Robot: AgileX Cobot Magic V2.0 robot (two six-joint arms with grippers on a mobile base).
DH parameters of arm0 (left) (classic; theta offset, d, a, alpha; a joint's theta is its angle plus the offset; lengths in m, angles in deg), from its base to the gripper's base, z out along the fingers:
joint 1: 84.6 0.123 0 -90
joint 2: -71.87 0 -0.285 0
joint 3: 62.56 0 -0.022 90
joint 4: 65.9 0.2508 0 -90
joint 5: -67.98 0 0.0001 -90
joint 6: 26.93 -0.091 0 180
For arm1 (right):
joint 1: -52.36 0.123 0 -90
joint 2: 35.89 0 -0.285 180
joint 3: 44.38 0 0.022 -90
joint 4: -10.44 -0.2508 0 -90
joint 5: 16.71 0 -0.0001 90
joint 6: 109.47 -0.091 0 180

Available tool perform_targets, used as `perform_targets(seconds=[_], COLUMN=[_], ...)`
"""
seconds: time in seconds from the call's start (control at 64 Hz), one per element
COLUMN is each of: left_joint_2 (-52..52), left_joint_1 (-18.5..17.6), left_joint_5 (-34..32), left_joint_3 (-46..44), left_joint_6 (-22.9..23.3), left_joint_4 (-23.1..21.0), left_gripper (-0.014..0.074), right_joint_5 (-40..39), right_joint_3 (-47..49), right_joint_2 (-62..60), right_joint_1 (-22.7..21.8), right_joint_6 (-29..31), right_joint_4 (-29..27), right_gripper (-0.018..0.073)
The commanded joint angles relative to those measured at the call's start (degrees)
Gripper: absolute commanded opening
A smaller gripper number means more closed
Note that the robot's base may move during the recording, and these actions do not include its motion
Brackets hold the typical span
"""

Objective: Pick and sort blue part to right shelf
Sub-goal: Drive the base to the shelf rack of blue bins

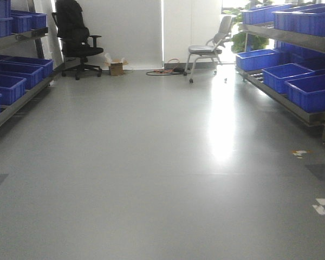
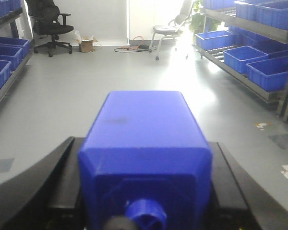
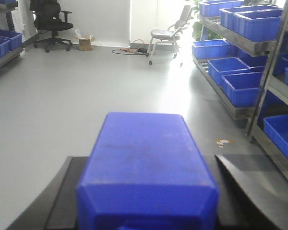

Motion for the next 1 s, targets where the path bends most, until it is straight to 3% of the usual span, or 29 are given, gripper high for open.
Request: perform_targets(seconds=[0.0, 0.984], left_joint_2=[0.86, 0.86], left_joint_1=[0.11, 0.11], left_joint_5=[-5.15, -5.15], left_joint_3=[-1.60, -1.60], left_joint_6=[0.27, 0.27], left_joint_4=[0.09, 0.09], left_gripper=[0.0333, 0.0333], right_joint_5=[-5.52, -5.52], right_joint_3=[1.80, 1.80], right_joint_2=[0.48, 0.48], right_joint_1=[-0.23, -0.23], right_joint_6=[0.43, 0.43], right_joint_4=[0.14, 0.14], right_gripper=[0.0421, 0.0421])
